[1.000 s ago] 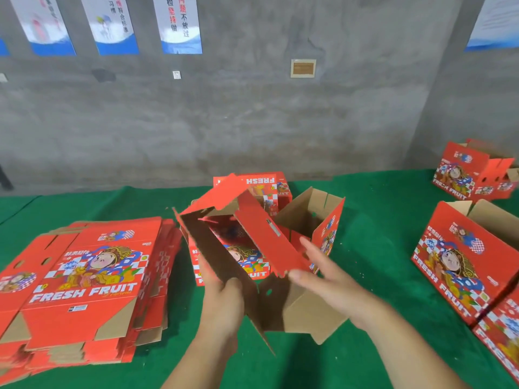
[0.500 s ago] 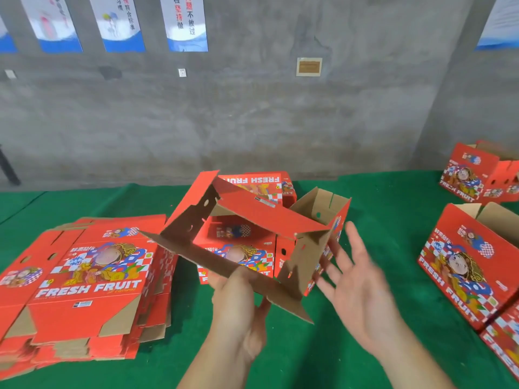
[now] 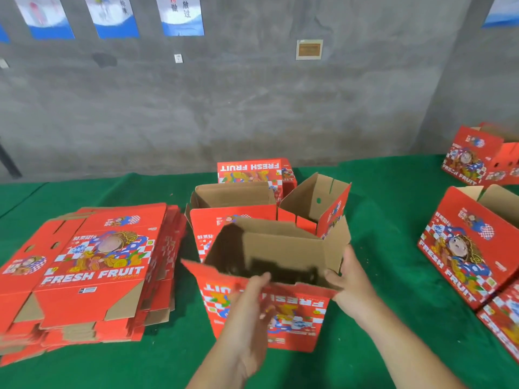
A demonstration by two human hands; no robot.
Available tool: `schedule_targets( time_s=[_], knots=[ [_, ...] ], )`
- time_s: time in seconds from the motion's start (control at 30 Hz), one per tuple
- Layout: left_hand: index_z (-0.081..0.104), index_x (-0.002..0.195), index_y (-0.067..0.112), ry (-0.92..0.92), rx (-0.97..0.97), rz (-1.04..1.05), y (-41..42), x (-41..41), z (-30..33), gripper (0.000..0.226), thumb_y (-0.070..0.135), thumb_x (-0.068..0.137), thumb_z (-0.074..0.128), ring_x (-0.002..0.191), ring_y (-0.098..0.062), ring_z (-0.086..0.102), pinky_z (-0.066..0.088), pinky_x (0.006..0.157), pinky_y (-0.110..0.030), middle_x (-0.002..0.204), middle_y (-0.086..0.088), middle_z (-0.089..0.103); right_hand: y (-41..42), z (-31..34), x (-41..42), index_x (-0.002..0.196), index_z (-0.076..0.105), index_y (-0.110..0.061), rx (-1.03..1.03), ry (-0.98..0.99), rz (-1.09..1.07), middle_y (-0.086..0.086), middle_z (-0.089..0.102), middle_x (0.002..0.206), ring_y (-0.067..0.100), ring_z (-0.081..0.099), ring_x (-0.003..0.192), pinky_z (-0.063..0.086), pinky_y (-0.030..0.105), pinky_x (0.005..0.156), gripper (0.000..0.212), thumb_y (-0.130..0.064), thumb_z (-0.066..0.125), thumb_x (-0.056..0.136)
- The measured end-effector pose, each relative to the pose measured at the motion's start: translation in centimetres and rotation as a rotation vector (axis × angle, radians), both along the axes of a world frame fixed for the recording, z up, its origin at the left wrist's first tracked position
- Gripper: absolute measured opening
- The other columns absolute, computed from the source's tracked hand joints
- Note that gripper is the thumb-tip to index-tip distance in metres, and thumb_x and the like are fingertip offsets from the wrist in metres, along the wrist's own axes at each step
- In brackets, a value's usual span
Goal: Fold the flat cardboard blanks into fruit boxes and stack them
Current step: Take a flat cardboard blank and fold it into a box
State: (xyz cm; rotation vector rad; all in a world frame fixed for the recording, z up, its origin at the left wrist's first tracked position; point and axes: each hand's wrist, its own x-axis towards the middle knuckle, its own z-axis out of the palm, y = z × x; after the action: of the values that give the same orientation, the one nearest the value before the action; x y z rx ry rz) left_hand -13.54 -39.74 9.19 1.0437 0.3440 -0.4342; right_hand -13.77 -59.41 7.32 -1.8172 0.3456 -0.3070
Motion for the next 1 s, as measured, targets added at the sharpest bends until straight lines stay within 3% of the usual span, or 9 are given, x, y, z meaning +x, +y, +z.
schedule_targets(
  time_s=[0.13,0.2,0.3,0.47,0.53,0.63,0.77,0.9,1.0],
  knots=[
    [0.024,0.153,0.052,-0.29,0.641,0.201,5.0,1.8,-2.7,0.108,0.075,0.058,0.073,0.136,-0.005,0.034,0.038,0.106,-0.038,0.156,-0.003,0.03,-1.2,-1.0,-1.0,0.129,0.053,-0.032,0.146,0.034,0.086,-0.015,0.075,0.117,0.001,0.07,0.108,0.054,0.018,0.086,0.075,0.017,0.076,0.078],
    [0.041,0.137,0.062,-0.478,0.738,0.122,6.9,2.7,-3.4,0.084,0.083,0.059,0.065,0.127,0.015,0.025,0.031,0.103,-0.035,0.146,0.009,0.032,-1.3,-0.8,-0.9,0.128,0.055,-0.032,0.146,0.03,0.152,-0.012,0.076,0.115,0.005,0.072,0.106,0.056,0.023,0.078,0.069,0.006,0.079,0.075],
    [0.064,0.104,0.052,-0.579,0.817,0.044,8.8,4.1,-4.2,0.046,0.08,0.068,0.068,0.122,-0.008,0.048,0.043,0.097,-0.038,0.123,0.013,0.052,-1.5,-0.9,-0.1,0.125,0.058,-0.035,0.134,0.027,0.082,-0.008,0.077,0.111,0.016,0.074,0.104,0.062,0.034,0.082,0.056,0.003,0.075,0.087],
    [0.075,0.088,0.02,-0.591,0.897,-0.226,12.1,6.2,-2.7,0.049,0.068,0.079,0.069,0.071,-0.007,0.071,0.049,0.067,-0.03,0.085,0.004,0.077,-0.9,-2.2,0.8,0.133,0.048,-0.054,0.112,-0.036,-0.004,-0.013,0.072,0.124,0.018,0.069,0.117,0.052,0.055,0.103,0.048,-0.016,0.057,0.105],
    [0.076,0.1,0.028,-0.585,0.823,-0.311,12.6,6.6,-2.3,0.042,0.065,0.084,0.065,0.083,-0.002,0.072,0.055,0.071,-0.029,0.096,0.014,0.077,-0.8,-2.7,1.2,0.147,0.029,-0.061,0.111,-0.066,-0.036,-0.007,0.067,0.136,0.022,0.064,0.125,0.046,0.061,0.109,0.066,-0.014,0.051,0.107],
    [0.074,0.094,0.045,-0.63,0.874,-0.351,12.7,7.4,-2.2,0.021,0.062,0.092,0.061,0.139,-0.033,0.044,0.046,0.102,-0.064,0.134,0.014,0.06,-0.9,-3.3,1.4,0.147,0.007,-0.073,0.062,-0.058,-0.066,-0.008,0.058,0.147,0.026,0.059,0.132,0.044,0.066,0.108,0.078,-0.026,0.054,0.106],
    [0.068,0.115,0.05,-0.562,0.77,-0.399,12.7,8.0,-2.0,0.063,0.094,0.071,0.054,0.125,-0.01,0.059,0.053,0.092,-0.032,0.125,0.025,0.062,-0.9,-3.4,1.3,0.142,-0.007,-0.078,0.034,-0.037,-0.15,0.002,0.052,0.152,0.027,0.063,0.127,0.048,0.066,0.102,0.087,-0.042,0.06,0.101],
    [0.064,0.115,0.046,-0.432,0.854,-0.29,12.2,9.3,-3.2,0.078,0.099,0.071,0.028,0.128,-0.018,0.043,0.033,0.114,-0.05,0.126,0.019,0.054,-0.6,-2.8,0.9,0.139,-0.013,-0.079,0.041,0.02,-0.137,0.001,0.051,0.153,0.026,0.059,0.132,0.044,0.064,0.108,0.093,-0.049,0.064,0.097],
    [0.068,0.091,0.019,-0.467,1.086,-0.045,10.8,10.3,-3.8,0.082,0.091,0.082,0.03,0.106,-0.04,0.06,0.043,0.1,-0.057,0.099,-0.006,0.066,0.2,-2.4,0.7,0.142,-0.02,-0.073,0.015,0.057,-0.134,0.002,0.042,0.158,0.023,0.054,0.137,0.038,0.057,0.116,0.107,-0.034,0.068,0.097]
  ],
)
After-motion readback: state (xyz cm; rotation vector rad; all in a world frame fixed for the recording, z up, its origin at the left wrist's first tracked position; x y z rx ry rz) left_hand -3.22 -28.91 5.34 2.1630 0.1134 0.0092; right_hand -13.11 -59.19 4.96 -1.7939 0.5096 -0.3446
